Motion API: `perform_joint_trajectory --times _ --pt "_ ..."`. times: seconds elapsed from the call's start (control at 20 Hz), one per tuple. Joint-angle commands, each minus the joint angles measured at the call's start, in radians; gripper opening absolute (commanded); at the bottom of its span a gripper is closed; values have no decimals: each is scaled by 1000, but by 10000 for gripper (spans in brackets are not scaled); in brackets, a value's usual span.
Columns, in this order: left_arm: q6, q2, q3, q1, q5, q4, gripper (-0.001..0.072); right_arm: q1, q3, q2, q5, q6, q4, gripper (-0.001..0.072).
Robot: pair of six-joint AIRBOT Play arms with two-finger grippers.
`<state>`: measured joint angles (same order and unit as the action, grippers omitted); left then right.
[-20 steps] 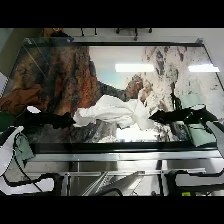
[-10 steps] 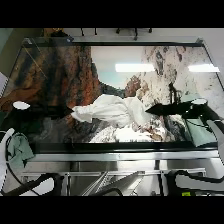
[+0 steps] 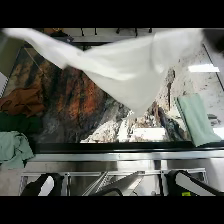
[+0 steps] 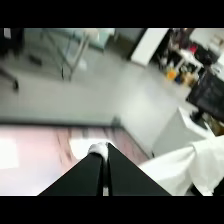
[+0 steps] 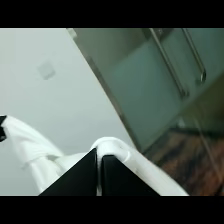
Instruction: Fold the shirts.
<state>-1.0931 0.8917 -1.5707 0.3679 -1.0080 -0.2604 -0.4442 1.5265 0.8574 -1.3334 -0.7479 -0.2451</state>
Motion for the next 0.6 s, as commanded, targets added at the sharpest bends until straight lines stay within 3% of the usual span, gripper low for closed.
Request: perform_joint_trajectory --times 0.0,0.3,0.4,0.55 --pt "5 -84 -330 124 139 -13 13 -76 280 -12 79 5 -142 22" --pt "-17 -113 -514 437 135 -83 13 -106 505 -12 159 19 -65 21" --pt "-24 -113 -453 456 134 -76 13 -107 503 -11 159 8 24 21" --pt "-15 -72 -312 375 68 -77 13 -103 500 35 134 -65 176 22"
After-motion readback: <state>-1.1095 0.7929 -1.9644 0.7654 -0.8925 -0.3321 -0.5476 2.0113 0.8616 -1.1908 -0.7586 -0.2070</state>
